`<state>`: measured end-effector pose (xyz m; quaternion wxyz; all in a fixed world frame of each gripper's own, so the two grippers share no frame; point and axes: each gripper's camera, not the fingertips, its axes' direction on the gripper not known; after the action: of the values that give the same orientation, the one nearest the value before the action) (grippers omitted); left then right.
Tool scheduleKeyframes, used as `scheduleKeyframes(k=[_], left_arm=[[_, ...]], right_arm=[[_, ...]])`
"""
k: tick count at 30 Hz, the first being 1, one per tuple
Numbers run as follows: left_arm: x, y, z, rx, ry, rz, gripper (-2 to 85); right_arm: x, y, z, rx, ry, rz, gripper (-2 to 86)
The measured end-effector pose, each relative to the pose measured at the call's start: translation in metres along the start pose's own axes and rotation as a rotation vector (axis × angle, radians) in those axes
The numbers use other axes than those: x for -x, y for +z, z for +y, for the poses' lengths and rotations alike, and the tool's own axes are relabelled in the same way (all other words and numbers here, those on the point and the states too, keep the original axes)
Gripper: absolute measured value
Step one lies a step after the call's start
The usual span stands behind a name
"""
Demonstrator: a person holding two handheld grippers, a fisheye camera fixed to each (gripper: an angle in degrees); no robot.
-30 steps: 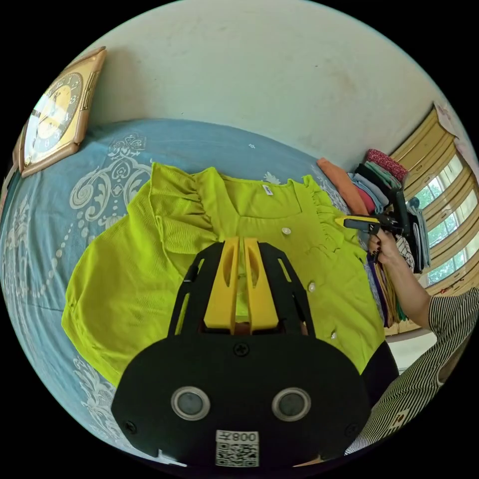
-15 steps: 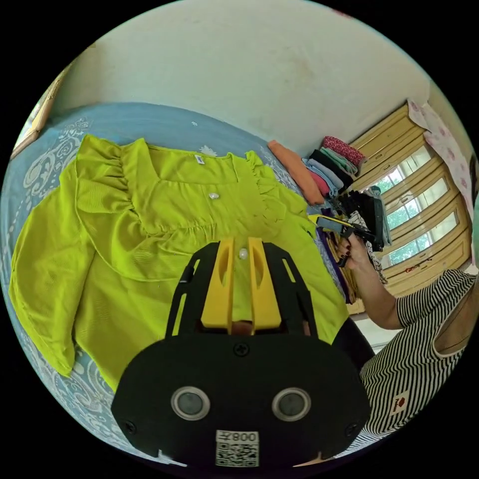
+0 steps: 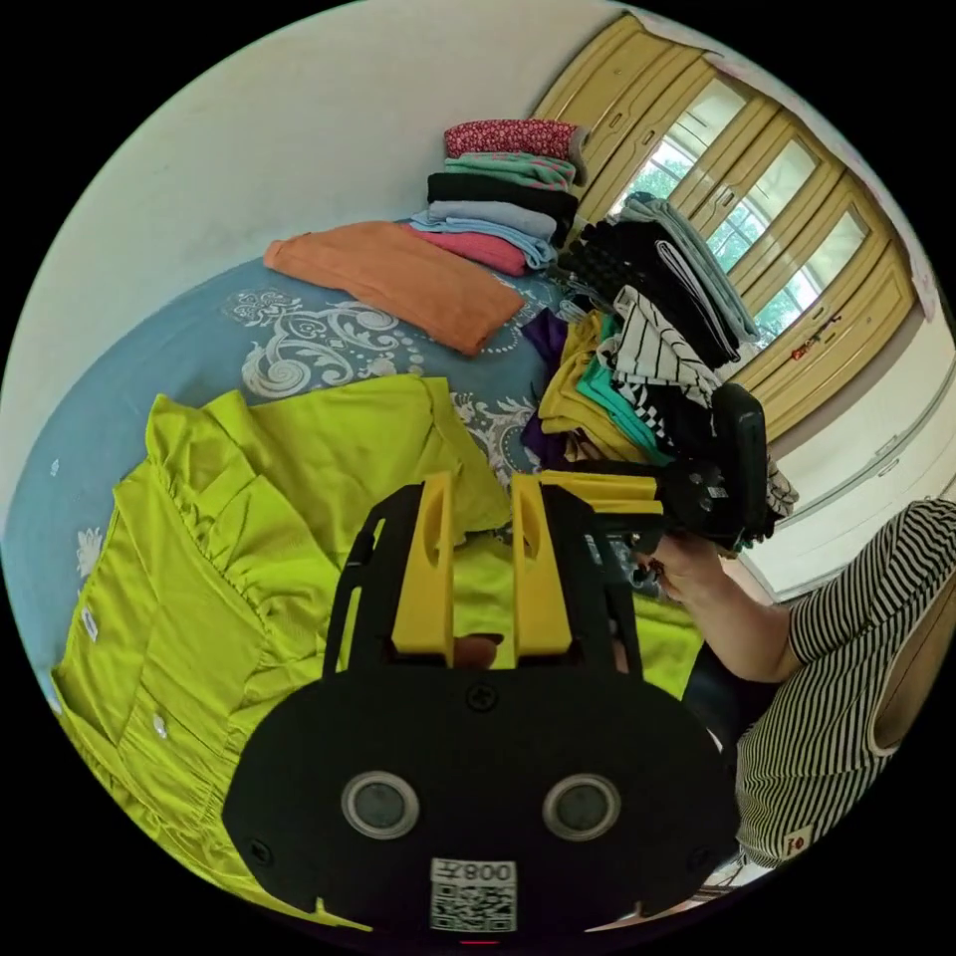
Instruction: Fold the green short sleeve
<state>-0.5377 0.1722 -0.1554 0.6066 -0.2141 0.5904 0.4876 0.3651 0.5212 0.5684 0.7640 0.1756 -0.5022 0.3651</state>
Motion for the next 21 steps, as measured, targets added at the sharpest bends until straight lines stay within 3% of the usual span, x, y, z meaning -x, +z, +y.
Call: scheduleKeyframes(k=[14, 21], left_arm=[[0.035, 0.194, -0.071, 0.241, 0.071, -0.217, 9.0], [0.054, 0.217, -0.056, 0.275, 0.067, -0.303, 2.7]], right_arm=[[-0.007, -0.007, 0.001, 0.056, -0.02, -0.079, 5.9], [-0.016, -0.016, 0.009, 0.058, 0.006, -0.148, 3.3]])
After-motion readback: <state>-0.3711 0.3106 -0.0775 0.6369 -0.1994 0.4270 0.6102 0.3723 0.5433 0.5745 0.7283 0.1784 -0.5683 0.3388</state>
